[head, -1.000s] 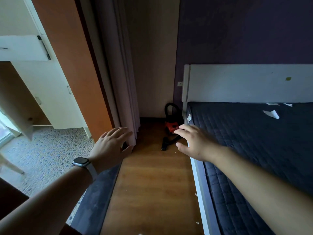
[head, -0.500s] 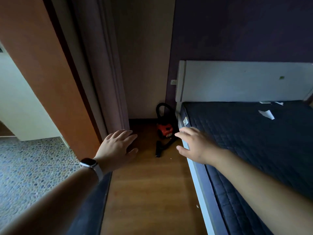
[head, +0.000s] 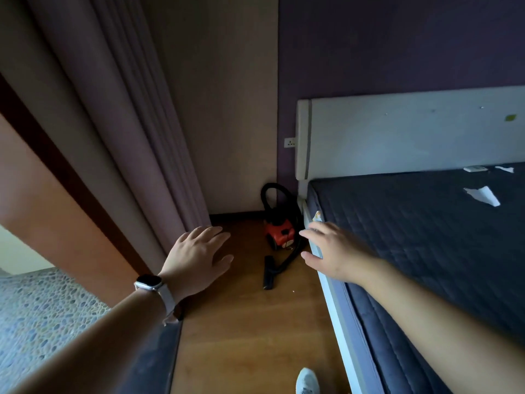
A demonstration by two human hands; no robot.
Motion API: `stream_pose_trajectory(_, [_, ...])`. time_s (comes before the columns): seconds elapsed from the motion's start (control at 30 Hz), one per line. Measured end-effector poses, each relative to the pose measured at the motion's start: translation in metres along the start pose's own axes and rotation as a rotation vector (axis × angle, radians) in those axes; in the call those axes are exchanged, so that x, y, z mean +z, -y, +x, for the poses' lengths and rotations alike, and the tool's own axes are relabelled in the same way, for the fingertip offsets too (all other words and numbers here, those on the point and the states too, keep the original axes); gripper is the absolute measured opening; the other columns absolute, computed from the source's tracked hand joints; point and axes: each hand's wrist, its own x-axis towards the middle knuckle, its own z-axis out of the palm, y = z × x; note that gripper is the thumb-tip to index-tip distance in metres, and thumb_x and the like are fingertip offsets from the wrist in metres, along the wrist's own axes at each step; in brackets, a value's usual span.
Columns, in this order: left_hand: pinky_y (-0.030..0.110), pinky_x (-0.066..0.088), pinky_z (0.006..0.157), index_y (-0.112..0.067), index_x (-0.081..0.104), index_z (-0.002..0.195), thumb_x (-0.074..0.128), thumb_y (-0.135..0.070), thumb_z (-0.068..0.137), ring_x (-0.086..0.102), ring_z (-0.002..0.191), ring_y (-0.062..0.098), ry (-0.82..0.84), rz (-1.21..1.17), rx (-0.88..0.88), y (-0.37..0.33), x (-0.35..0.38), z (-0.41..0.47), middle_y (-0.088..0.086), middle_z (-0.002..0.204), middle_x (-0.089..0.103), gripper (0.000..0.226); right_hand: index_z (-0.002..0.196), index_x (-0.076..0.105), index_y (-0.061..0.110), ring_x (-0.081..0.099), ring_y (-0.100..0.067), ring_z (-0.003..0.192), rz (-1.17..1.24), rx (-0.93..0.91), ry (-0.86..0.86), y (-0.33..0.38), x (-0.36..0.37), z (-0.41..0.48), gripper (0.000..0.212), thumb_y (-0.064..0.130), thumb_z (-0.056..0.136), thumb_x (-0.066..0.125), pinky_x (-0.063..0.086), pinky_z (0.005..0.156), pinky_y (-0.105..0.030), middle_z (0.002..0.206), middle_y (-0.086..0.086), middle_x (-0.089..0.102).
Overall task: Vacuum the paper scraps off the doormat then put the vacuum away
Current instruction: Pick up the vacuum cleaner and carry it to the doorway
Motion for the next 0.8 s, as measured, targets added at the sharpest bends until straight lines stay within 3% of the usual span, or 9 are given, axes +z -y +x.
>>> stream_pose_trajectory(0.27, [0.036,0.039,0.102,-0.032,0.053,0.139,0.022,-0.069,0.082,0.048,0.128,0.016,0.005,-0.004,-0.094,-0.018,0.005,0.135,-0.01,0.139,0.056,0.074,0.145,0.041,0.024,0.039,-0.019,0.133,0.038,-0.068,0.011,-0.1,-0.017,0.129,0.057,0.052,0.096,0.046,0.042,0.097,-0.036,0.149,0.005,0.037])
stream_pose_trajectory(0.6, [0.035,0.037,0.105,-0.033,0.05,0.14,0.046,-0.058,0.093,0.044,0.131,0.012,0.036,-0.059,-0.099,0.011,0.037,0.255,-0.013,0.142,0.053,0.054,0.144,0.042,0.023,0.045,-0.017,0.129,0.059,-0.029,0.026,-0.165,-0.012,0.239,0.056,0.05,0.095,0.048,0.045,0.093,-0.034,0.146,0.007,0.04])
stream_pose_trajectory(0.8, [0.036,0.039,0.102,-0.029,0.055,0.137,0.031,-0.065,0.087,0.05,0.127,0.017,0.082,-0.115,-0.039,0.05,0.082,0.358,-0.008,0.138,0.057,0.066,0.145,0.042,0.022,0.041,-0.018,0.133,0.04,0.032,0.061,-0.194,0.006,0.319,0.058,0.049,0.095,0.049,0.042,0.1,-0.033,0.148,0.005,0.04])
